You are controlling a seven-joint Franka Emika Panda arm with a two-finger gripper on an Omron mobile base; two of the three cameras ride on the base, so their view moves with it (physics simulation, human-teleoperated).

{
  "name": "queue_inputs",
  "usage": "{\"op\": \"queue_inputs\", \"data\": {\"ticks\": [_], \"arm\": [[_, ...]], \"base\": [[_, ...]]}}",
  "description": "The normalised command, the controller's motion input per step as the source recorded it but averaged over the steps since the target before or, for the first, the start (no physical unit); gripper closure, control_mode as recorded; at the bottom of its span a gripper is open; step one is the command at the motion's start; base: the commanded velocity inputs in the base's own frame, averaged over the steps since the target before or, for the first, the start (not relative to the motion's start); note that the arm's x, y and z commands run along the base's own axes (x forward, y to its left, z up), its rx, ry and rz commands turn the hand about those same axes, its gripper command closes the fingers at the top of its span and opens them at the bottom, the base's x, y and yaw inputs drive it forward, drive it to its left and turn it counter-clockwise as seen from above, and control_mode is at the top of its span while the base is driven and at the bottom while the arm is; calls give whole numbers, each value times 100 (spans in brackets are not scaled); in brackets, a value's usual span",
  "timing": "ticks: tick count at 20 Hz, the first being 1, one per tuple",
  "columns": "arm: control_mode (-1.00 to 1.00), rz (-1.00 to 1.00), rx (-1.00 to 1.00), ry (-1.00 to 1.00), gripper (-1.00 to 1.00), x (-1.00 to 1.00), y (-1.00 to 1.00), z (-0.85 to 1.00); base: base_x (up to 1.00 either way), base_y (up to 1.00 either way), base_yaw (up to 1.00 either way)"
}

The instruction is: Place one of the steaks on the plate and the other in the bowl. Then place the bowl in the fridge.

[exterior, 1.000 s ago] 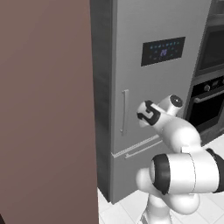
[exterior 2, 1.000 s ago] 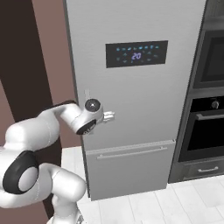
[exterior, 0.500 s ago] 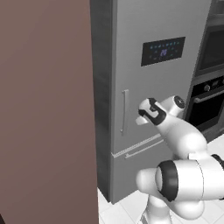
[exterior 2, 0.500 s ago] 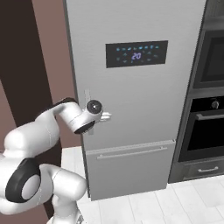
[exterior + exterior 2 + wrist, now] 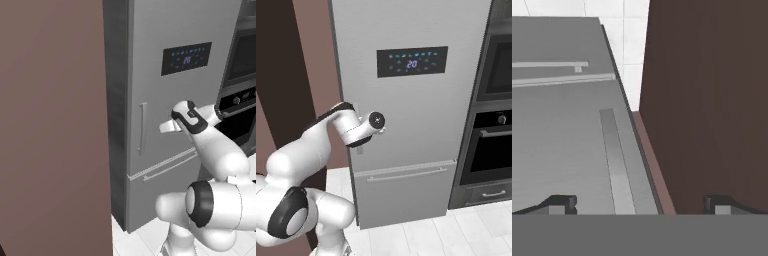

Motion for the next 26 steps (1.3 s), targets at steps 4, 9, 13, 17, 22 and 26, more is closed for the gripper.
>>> {"op": "queue_inputs", "data": {"ticks": [4,9,13,17,22,26], "arm": [[-100,1,11,-18,-100,0,18,0],[-100,0,4,-23,-100,0,21,0],[-100,0,0,-20,-100,7,37,-3],[-100,0,0,-1,-100,51,12,0],[-100,0,0,4,-100,70,3,0],[-100,0,0,7,-100,78,0,0]], "base": [[0,0,0],[0,0,0],[0,0,0],[0,0,0],[0,0,0],[0,0,0]]}}
